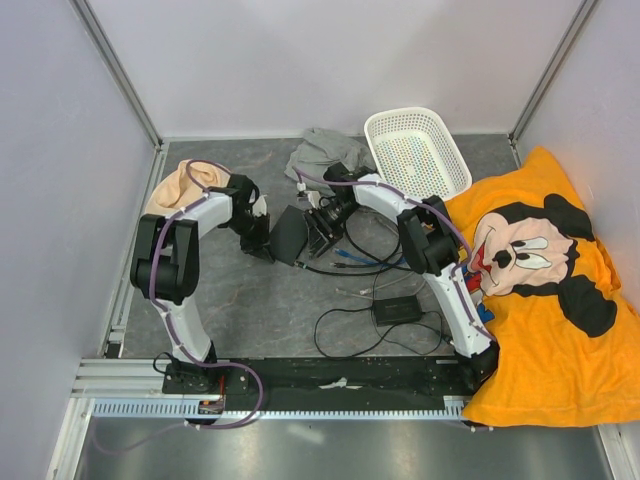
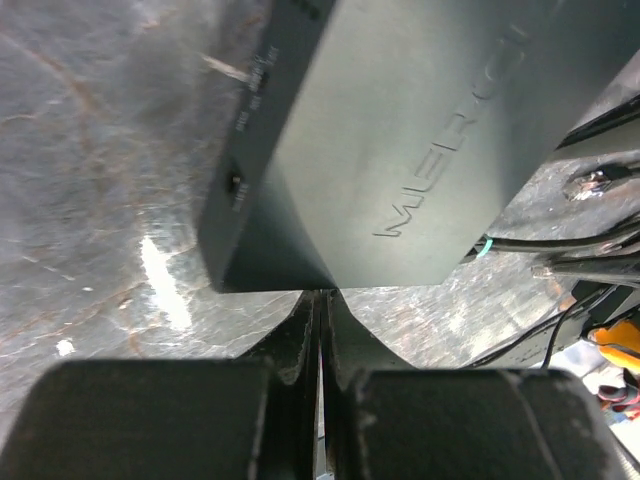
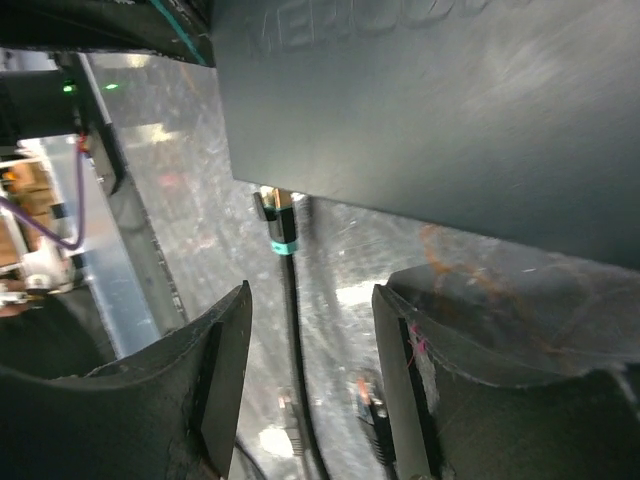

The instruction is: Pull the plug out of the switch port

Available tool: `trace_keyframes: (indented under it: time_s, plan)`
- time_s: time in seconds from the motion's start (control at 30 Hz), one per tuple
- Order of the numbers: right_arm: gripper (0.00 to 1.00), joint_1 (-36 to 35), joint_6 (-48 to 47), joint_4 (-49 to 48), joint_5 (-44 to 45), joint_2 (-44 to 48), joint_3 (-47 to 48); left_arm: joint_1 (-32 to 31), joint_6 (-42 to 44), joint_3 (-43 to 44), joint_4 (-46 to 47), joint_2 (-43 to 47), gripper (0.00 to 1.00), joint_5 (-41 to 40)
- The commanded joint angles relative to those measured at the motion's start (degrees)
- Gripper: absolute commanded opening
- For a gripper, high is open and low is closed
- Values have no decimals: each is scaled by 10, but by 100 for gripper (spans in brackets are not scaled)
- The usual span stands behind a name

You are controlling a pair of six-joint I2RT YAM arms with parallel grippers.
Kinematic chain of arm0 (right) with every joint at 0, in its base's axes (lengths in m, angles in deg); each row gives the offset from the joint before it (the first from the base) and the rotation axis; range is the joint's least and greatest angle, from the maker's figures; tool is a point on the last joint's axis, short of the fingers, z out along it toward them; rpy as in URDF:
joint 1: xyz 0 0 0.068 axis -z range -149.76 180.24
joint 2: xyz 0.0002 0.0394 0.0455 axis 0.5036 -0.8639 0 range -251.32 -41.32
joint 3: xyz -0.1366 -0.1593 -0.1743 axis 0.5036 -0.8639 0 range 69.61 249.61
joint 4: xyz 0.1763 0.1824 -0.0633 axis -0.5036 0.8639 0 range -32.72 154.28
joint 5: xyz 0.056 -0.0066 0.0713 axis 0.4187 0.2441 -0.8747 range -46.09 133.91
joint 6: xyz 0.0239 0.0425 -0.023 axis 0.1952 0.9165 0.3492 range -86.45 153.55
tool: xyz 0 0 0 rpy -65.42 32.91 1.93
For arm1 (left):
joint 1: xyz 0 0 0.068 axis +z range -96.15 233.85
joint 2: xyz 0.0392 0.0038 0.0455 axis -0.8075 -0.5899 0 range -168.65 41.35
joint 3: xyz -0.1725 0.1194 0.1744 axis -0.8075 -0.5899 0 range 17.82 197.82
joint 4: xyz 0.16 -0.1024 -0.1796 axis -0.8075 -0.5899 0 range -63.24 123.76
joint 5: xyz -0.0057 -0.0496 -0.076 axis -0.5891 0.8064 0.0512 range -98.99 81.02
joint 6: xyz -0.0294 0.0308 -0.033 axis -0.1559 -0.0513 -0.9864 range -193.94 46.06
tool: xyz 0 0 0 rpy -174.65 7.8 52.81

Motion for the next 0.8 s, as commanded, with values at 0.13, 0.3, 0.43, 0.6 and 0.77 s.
trace_keyframes:
  time_s: [0.13, 0.3, 0.43, 0.6, 0.77]
  plan:
    - [60, -4, 88, -84, 45, 71, -85, -3, 15, -27, 12, 85, 1, 31]
    - [59, 14, 211, -209, 12, 85, -132, -2, 62, 39, -5, 83, 2, -28]
    - [60, 22, 309, -314, 6, 76, -165, 8, 103, 81, -7, 51, 2, -111]
    - [62, 22, 381, -400, 15, 46, -133, 19, 117, 84, 3, 9, 1, -142]
    - [64, 13, 411, -433, -9, 10, -69, 18, 98, 52, 14, 1, 2, -108]
